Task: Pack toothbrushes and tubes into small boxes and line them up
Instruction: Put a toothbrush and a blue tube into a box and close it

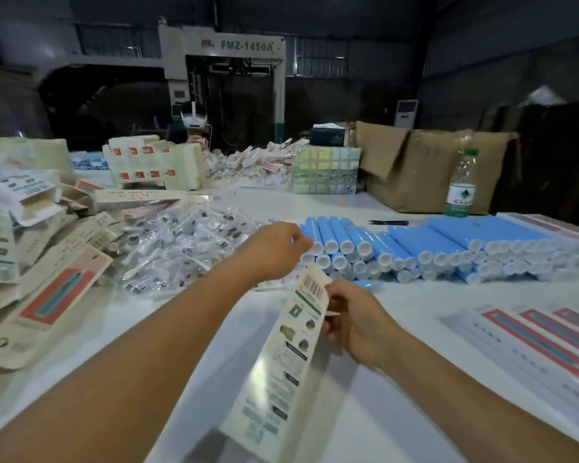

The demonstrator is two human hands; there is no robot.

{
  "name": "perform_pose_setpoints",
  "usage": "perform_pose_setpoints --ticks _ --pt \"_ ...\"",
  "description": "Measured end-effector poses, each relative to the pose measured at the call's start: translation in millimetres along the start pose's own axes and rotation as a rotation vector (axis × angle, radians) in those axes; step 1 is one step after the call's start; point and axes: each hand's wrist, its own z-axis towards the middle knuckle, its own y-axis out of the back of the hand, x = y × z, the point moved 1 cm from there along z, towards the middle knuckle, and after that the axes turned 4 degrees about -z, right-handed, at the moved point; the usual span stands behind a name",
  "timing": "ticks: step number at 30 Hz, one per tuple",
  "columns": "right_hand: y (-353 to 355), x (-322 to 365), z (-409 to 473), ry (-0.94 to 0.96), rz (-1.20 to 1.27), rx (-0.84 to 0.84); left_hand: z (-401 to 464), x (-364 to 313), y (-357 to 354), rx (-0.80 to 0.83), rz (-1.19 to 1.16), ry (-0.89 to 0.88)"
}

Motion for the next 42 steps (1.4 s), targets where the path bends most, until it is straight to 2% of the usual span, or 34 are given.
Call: perform_pose_setpoints --ticks 2,5,7,12,14,17,18,20,22,26,28,30,35,36,38,42 --pt "-0.4 1.5 1.9 0.044 0.056 -0.041 -8.2 4.4 5.1 -0.073 0.124 -0.028" --pt "-1.8 1.3 3.4 0.088 0.169 -0.038 -32.2 9.5 -7.4 0.012 0.506 -0.004" --pt "-2.4 -1.3 3.0 0.087 0.17 -0.028 -46.5 19.2 -24.8 0.004 0.678 0.03" --pt "0.0 -1.4 -2.0 0.088 -0.111 -0.041 -54.2 48.9 -41.9 -0.122 0.601 -0.024" --pt "8.7 3.5 1.1 0.22 -0.32 -0.19 -53.3 56.7 -40.5 -0.17 0.613 -0.077" --pt "34.4 14.8 10.0 0.648 -0.884 -0.56 -53.0 69.9 -36.0 -0.179 0.691 -0.109" --pt "43.4 16.3 14.4 0.69 -1.054 -0.637 -52.7 75.0 -34.9 -0.164 0.703 -0.111" --pt "61.0 15.5 27.5 0.604 -1.272 -0.669 -51.2 81.8 -33.4 -0.136 0.709 -0.119" --pt "70.2 9.9 37.6 0.476 -1.341 -0.599 -50.0 85.6 -33.8 -0.12 0.69 -0.137" --pt "72.0 5.8 41.4 0.39 -1.514 -0.519 -48.6 90.0 -34.7 -0.097 0.631 -0.16" --pt "69.6 8.6 35.8 0.377 -1.541 -0.485 -46.9 94.1 -32.0 -0.095 0.596 -0.151" --pt "68.6 12.2 28.8 0.444 -1.45 -0.42 -45.5 99.2 -28.4 -0.094 0.56 -0.124" --pt "69.2 32.0 11.6 0.629 -0.731 -0.373 -45.5 110.7 -18.0 -0.115 0.522 -0.038" --pt "70.4 35.0 8.9 0.651 -0.654 -0.35 -45.9 111.6 -17.1 -0.124 0.517 -0.034" --pt "71.7 36.5 6.5 0.68 -0.686 -0.304 -47.3 110.2 -17.2 -0.149 0.508 -0.052" --pt "62.9 30.8 5.1 0.662 -1.018 -0.215 -49.1 101.7 -22.9 -0.155 0.55 -0.121"
